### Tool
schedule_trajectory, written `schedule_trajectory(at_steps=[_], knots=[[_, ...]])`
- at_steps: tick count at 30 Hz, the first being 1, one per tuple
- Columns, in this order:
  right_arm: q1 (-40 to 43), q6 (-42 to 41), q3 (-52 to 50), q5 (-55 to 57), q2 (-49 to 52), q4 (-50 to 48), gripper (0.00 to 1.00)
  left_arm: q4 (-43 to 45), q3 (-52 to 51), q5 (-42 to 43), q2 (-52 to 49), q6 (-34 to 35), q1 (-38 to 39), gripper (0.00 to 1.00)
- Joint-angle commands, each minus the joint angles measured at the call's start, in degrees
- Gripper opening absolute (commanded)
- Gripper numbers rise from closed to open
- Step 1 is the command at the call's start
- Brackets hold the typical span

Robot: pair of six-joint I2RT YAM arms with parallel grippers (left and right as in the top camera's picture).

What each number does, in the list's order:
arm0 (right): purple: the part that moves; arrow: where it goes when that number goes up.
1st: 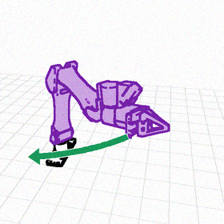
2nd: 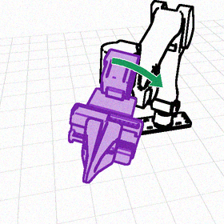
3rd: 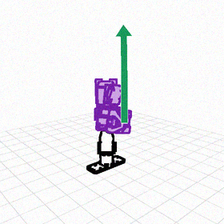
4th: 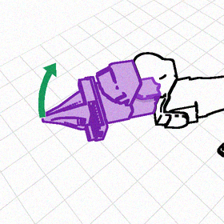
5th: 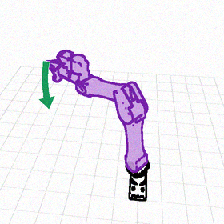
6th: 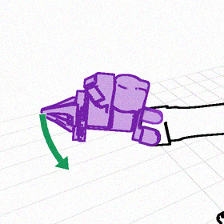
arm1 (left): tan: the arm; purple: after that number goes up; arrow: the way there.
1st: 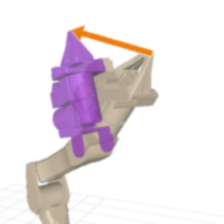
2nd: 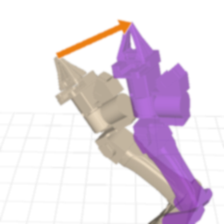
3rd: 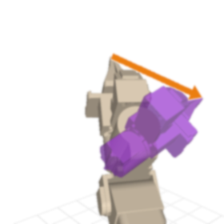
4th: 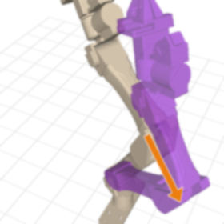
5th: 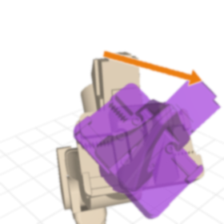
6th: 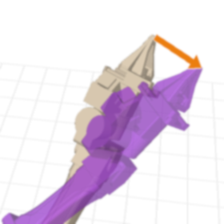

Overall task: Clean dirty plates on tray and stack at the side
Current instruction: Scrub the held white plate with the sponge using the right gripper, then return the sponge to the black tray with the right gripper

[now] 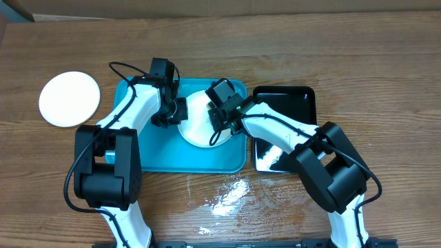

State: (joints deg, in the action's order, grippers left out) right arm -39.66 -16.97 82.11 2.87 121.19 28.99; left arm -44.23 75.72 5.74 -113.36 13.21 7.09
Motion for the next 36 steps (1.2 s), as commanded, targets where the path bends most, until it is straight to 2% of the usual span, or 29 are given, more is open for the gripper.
schedule_trajectory(at_steps=[1,6,13,20,21,27,31,36], knots=[[0.15,-4.68,-0.66,-9.94,0.22,2.99,0.04,0.02,-0.57,-1.9,0.22,1.01,-0.37,0.04],[0.24,-6.67,-0.52,-13.88,-1.16,4.83,0.04,0.13,-0.57,-1.9,0.24,1.01,-0.37,0.04],[4.7,-6.69,5.53,-13.92,-10.03,8.57,0.04,0.13,-0.57,-1.9,0.22,1.01,-0.37,0.04],[13.33,-6.62,6.91,-17.62,-14.97,17.97,0.04,0.13,-0.57,-1.9,0.22,0.98,-0.37,0.04],[16.61,-6.6,6.91,-17.99,-15.52,22.99,0.04,0.15,-0.57,-1.9,0.24,0.98,-0.37,0.04],[27.12,-2.64,6.88,-15.85,-15.69,37.16,0.04,0.2,-0.57,-1.9,0.24,0.98,-0.37,0.04],[31.85,-2.32,6.73,-12.72,-15.69,40.96,0.04,0.28,-0.57,-1.9,0.22,0.98,-0.37,0.04],[33.75,-2.32,4.63,-9.53,-15.69,41.75,0.04,0.37,-0.57,-1.95,0.24,0.96,-0.37,0.04]])
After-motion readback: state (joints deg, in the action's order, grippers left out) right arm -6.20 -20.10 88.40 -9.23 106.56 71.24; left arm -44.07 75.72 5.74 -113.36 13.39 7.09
